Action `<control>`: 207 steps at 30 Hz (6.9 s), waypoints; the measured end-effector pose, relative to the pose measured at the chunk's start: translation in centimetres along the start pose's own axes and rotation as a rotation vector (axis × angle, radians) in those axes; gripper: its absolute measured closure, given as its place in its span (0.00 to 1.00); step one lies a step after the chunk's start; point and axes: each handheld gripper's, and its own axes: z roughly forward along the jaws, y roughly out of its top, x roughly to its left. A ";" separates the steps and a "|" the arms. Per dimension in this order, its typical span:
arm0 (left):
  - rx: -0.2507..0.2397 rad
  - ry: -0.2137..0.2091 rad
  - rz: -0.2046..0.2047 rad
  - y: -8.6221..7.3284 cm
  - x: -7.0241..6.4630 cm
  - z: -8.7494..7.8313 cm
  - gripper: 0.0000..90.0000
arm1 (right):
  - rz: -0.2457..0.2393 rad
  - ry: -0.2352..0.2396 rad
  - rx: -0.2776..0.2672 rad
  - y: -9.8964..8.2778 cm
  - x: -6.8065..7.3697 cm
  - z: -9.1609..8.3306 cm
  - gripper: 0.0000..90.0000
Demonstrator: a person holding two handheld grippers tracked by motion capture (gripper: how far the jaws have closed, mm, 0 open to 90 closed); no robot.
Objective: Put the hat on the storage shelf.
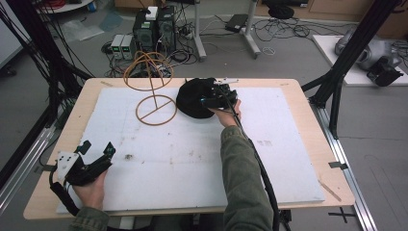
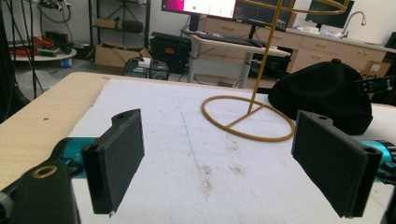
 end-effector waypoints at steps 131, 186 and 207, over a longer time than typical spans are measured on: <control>0.000 -0.045 0.019 0.0 -0.3 0.3 0.20 | 0.101 0.342 -0.663 13.4 12.7 -8.4 0.99; -0.004 -0.055 0.025 -0.1 -0.3 0.8 0.20 | 0.077 0.179 -0.422 8.4 12.9 -6.2 0.21; -0.005 -0.051 0.027 -0.1 -0.4 0.8 0.20 | 0.047 0.109 -0.452 5.6 6.5 -10.8 0.13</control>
